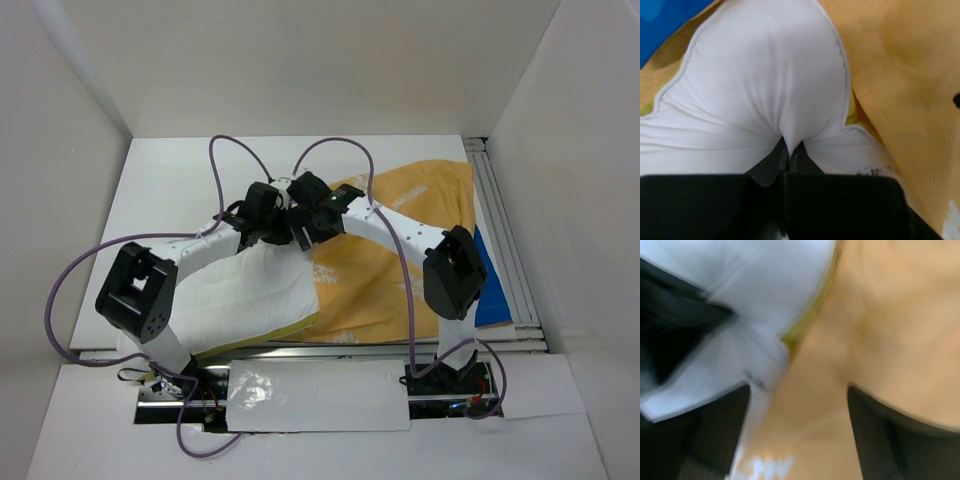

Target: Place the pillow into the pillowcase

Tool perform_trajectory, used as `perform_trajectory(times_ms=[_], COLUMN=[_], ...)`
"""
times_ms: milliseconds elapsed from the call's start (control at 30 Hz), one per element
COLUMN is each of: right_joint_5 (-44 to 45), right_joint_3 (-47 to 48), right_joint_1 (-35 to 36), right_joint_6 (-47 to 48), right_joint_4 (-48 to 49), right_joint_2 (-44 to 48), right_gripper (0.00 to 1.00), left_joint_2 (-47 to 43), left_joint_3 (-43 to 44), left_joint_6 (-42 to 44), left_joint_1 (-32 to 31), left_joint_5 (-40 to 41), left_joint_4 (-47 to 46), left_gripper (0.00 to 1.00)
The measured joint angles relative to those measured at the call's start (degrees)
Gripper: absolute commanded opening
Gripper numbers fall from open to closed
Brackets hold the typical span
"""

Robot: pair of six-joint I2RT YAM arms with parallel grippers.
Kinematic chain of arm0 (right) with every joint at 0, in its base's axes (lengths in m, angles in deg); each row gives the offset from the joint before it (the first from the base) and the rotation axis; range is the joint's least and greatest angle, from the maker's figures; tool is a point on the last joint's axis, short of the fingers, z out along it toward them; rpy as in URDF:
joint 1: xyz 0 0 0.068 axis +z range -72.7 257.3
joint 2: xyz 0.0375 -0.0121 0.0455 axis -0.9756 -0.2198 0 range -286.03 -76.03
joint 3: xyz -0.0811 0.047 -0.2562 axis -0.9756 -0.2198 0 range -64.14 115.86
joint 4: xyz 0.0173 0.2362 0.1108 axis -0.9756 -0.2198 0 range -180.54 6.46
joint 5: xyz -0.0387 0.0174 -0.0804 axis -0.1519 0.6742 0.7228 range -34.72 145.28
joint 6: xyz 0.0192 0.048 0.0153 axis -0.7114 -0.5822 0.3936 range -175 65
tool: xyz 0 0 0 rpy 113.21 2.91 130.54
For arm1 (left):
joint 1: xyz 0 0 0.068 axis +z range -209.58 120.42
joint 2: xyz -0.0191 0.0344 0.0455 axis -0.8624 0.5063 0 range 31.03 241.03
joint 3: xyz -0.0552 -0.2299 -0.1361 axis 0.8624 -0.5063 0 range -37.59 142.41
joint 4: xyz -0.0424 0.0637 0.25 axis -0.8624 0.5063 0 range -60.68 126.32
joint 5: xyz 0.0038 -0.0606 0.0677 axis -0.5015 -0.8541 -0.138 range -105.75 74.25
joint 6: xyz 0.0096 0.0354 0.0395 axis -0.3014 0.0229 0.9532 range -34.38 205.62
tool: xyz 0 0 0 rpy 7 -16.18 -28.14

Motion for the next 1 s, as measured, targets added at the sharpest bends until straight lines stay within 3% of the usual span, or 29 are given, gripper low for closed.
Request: perform_trajectory(times_ms=[167, 367, 433, 500, 533, 800, 1000], right_joint_5=[3.45, 6.21, 6.21, 6.25, 6.32, 7.78, 9.07], right_joint_3=[-4.48, -12.68, -13.0, -13.0, -13.0, -10.43, -8.2], right_joint_1=[-0.87, -4.85, -5.29, -5.25, -5.22, -5.25, -5.7], right_joint_6=[-3.76, -7.02, -7.5, -7.54, -7.85, -8.72, -10.45], right_joint_4=[-2.29, -4.83, -4.52, -3.72, -3.13, 6.21, 15.96], right_joint_2=[-0.28, -0.83, -0.57, 0.11, 0.55, 1.53, 2.8], right_gripper=[0.79, 0.57, 0.39, 0.05, 0.0, 0.0, 0.0], left_joint_2=[-2.14, -4.92, -4.94, -5.11, -5.33, -11.52, -20.9], left_joint_3=[-0.94, -1.01, -1.16, -1.66, -2.16, -6.75, -9.75], left_joint_6=[-0.68, -0.63, -0.63, -0.52, -0.13, 3.63, 7.67], left_joint_1=[0.68, 0.5, 0.5, 0.52, 0.55, 0.17, -3.69], left_joint_5=[0.52, 0.63, 0.42, 0.0, -0.46, -3.98, -7.78], left_joint_4=[-0.13, 0.55, 0.42, 0.0, -0.46, -3.65, -3.96], left_gripper=[0.0, 0.0, 0.0, 0.0, 0.0, 0.0, 0.0])
